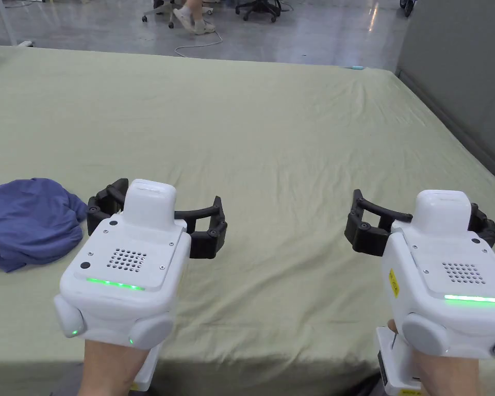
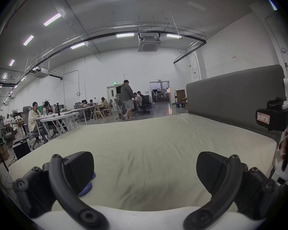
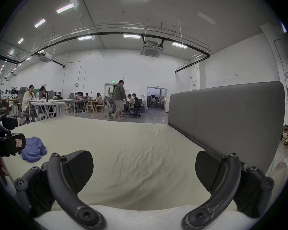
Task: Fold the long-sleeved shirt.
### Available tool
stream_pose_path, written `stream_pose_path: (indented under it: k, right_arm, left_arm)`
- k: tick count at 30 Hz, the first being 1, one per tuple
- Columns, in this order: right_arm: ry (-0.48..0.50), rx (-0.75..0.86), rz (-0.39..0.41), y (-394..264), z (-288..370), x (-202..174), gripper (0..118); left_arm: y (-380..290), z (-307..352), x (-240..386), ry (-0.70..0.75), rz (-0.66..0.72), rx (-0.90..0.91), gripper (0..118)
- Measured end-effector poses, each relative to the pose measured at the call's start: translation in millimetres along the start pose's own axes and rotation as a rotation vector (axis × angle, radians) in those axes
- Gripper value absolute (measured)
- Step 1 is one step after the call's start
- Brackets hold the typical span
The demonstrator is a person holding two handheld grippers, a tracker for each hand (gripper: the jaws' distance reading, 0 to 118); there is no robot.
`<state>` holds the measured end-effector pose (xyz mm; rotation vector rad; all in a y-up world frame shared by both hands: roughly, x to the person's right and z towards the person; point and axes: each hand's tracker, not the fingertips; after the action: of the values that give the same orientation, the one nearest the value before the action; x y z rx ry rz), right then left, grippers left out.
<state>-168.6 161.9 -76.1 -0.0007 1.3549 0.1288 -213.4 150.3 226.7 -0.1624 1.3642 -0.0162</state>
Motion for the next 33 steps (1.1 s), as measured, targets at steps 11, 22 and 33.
stream_pose_path:
  k: [11,22,33]
  right_arm:
    - [0.009,-0.017,-0.044,-0.4,4.1,4.8,83]
    - [-0.003,-0.04,-0.044,0.0,-2.1,-4.0,0]
    - [0.358,-0.007,-0.061,13.3,-15.2,-141.1,0]
  left_arm:
    - [0.2,10.4,2.9,0.013,0.032,-0.013,89]
    - [-3.4,11.6,-10.5,0.104,0.034,0.008,0]
    - [-7.6,71.7,-105.9,0.455,0.079,-0.018,0]
